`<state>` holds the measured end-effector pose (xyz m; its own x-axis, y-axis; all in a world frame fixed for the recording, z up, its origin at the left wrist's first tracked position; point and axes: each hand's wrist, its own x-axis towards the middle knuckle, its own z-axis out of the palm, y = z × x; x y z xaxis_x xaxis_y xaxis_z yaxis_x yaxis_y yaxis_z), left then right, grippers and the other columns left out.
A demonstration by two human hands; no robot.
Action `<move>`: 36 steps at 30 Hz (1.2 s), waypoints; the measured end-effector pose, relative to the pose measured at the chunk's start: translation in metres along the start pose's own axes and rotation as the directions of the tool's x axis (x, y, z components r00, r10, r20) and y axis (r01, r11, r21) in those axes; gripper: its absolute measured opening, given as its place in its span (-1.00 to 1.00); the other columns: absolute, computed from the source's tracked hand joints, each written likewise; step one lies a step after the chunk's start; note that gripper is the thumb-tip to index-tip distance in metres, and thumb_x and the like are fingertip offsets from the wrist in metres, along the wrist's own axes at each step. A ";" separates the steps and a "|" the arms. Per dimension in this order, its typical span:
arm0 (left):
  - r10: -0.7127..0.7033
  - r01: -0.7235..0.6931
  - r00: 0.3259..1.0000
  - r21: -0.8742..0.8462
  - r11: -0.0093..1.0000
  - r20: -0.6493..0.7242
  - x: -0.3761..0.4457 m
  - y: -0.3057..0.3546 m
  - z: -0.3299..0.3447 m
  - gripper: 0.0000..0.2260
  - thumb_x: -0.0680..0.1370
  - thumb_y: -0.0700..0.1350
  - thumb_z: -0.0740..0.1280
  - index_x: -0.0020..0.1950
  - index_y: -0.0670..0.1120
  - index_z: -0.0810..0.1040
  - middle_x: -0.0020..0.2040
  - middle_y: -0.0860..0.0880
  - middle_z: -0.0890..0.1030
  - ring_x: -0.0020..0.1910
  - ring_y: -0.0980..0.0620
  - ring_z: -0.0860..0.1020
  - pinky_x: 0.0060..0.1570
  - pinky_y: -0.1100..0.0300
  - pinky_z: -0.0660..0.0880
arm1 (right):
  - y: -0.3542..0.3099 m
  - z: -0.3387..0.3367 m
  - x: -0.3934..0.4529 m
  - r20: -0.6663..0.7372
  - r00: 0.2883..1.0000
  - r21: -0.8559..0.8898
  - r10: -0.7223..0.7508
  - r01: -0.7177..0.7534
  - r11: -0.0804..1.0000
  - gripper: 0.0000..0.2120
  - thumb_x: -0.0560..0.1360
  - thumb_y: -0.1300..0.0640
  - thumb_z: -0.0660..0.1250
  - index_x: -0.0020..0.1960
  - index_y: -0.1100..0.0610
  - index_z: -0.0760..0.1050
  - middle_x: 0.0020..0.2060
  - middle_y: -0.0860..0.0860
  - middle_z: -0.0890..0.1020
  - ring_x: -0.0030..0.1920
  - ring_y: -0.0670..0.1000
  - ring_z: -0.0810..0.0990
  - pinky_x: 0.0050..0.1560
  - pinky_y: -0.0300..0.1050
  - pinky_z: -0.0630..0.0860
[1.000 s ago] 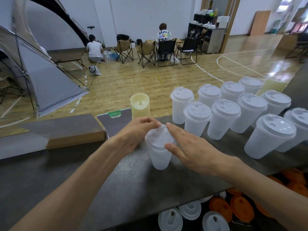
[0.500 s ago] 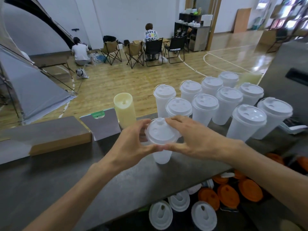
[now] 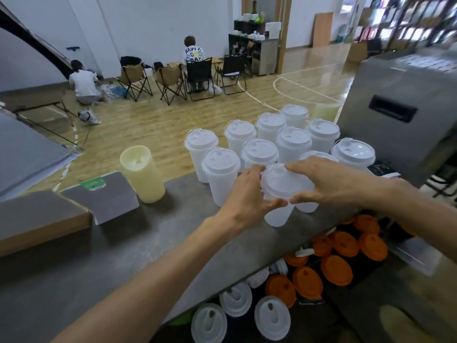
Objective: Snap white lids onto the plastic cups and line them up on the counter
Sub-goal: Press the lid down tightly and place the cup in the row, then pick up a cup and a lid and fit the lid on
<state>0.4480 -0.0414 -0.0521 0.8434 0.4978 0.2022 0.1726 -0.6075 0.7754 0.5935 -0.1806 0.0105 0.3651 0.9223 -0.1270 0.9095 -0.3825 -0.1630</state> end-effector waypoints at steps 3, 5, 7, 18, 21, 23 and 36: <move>-0.002 0.002 1.000 0.011 1.000 -0.010 0.001 -0.003 0.003 -0.28 0.37 0.09 0.60 0.43 -0.03 0.37 0.33 -0.06 0.54 0.16 0.02 0.59 0.10 0.13 0.63 | 0.004 0.005 0.001 -0.012 1.000 0.020 -0.015 0.015 1.000 -0.19 0.48 -0.30 0.36 0.61 -0.03 0.19 0.54 -0.03 0.35 0.53 0.01 0.25 0.49 0.00 0.20; -0.007 0.007 1.000 0.005 1.000 -0.006 0.002 -0.003 0.002 -0.28 0.38 0.10 0.59 0.44 -0.03 0.36 0.33 -0.06 0.54 0.15 0.02 0.59 0.06 0.17 0.63 | 0.006 0.006 0.001 -0.023 0.999 0.023 -0.025 0.026 0.999 -0.19 0.47 -0.31 0.35 0.60 -0.03 0.20 0.55 -0.04 0.35 0.53 0.00 0.24 0.50 0.00 0.18; -0.030 0.030 1.000 0.005 1.000 0.001 0.001 -0.002 0.002 -0.24 0.38 0.10 0.59 0.47 -0.04 0.32 0.34 -0.07 0.53 0.13 0.03 0.59 0.05 0.18 0.63 | 0.007 0.004 0.001 -0.019 0.999 0.019 -0.032 0.032 0.999 -0.18 0.46 -0.33 0.35 0.60 -0.01 0.21 0.56 -0.05 0.33 0.55 -0.01 0.21 0.52 -0.03 0.13; -0.054 0.089 0.990 0.290 0.953 -0.128 -0.066 -0.010 -0.064 -0.40 0.49 0.13 0.47 0.46 0.03 0.36 0.32 0.00 0.52 0.12 0.07 0.55 0.12 0.02 0.59 | -0.062 -0.012 0.009 -0.274 0.942 0.039 -0.195 0.213 0.976 -0.26 0.44 -0.36 0.21 0.51 0.02 0.38 0.49 -0.02 0.44 0.50 0.01 0.35 0.42 -0.11 0.20; -0.076 0.184 0.965 0.435 0.881 -0.253 -0.107 -0.026 -0.108 -0.45 0.50 0.15 0.45 0.42 0.02 0.41 0.30 0.01 0.53 0.17 -0.01 0.57 0.12 -0.06 0.56 | -0.130 0.000 0.031 -0.221 0.903 0.014 -0.368 0.380 0.925 -0.28 0.46 -0.31 0.21 0.51 0.02 0.37 0.48 -0.02 0.44 0.48 0.01 0.36 0.42 -0.10 0.23; -0.124 0.293 0.927 0.477 0.828 -0.355 -0.141 -0.039 -0.144 -0.45 0.49 0.15 0.45 0.42 0.01 0.41 0.28 0.01 0.54 0.15 -0.01 0.58 0.11 -0.05 0.55 | -0.185 0.010 0.047 -0.183 0.859 0.014 -0.479 0.489 0.872 -0.36 0.52 -0.25 0.27 0.51 0.03 0.38 0.45 -0.01 0.46 0.44 0.04 0.39 0.40 -0.07 0.29; -0.328 0.813 0.524 0.347 0.469 -0.786 -0.395 -0.139 -0.390 -0.43 0.48 0.08 0.48 0.43 -0.05 0.44 0.31 -0.11 0.50 0.25 -0.14 0.52 0.20 -0.13 0.51 | -0.586 0.094 0.097 -0.030 0.521 0.068 -0.853 0.852 0.518 -0.45 0.56 -0.09 0.37 0.48 0.09 0.37 0.37 0.11 0.50 0.38 0.15 0.43 0.32 0.09 0.43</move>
<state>-0.1079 0.0879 -0.0062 -0.0140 0.9468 0.3215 0.9426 -0.0948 0.3203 0.0775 0.1275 0.0018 -0.5794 0.8086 0.1026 0.7691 0.5840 -0.2597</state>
